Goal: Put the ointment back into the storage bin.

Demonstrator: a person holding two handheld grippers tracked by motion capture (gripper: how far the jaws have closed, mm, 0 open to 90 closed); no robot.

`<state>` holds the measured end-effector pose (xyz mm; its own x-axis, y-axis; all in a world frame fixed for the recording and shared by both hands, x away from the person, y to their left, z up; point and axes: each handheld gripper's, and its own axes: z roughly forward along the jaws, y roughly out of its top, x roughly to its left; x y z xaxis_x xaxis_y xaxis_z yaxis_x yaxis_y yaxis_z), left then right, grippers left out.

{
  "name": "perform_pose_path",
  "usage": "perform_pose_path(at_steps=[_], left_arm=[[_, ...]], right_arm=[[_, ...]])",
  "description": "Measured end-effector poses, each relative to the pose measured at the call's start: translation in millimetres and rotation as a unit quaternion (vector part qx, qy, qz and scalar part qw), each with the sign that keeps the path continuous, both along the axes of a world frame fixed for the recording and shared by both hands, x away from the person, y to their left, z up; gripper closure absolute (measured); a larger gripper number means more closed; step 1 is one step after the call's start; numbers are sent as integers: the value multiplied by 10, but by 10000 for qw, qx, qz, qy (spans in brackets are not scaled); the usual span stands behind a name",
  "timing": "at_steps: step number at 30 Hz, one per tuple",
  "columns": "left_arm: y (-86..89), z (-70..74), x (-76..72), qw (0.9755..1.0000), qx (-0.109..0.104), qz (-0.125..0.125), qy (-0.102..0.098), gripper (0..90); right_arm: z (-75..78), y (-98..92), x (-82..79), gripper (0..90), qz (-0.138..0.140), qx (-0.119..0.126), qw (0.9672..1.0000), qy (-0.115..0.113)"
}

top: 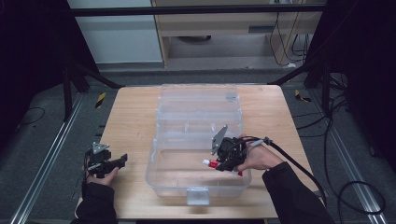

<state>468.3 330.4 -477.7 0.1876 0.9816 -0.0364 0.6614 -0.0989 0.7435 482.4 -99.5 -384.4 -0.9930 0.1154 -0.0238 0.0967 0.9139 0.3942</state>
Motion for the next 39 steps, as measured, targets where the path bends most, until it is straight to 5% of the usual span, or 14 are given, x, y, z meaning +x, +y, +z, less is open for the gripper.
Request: perform_pose_path(at_steps=[11,39], left_arm=[[0,1,0,10000,-1,-9,-1,301],[-3,-4,3,10000,8,-22,9,301]], right_arm=[[-196,77,-4,701,307,-494,9981,206],[-495,187,-48,700,487,-942,9932,481]])
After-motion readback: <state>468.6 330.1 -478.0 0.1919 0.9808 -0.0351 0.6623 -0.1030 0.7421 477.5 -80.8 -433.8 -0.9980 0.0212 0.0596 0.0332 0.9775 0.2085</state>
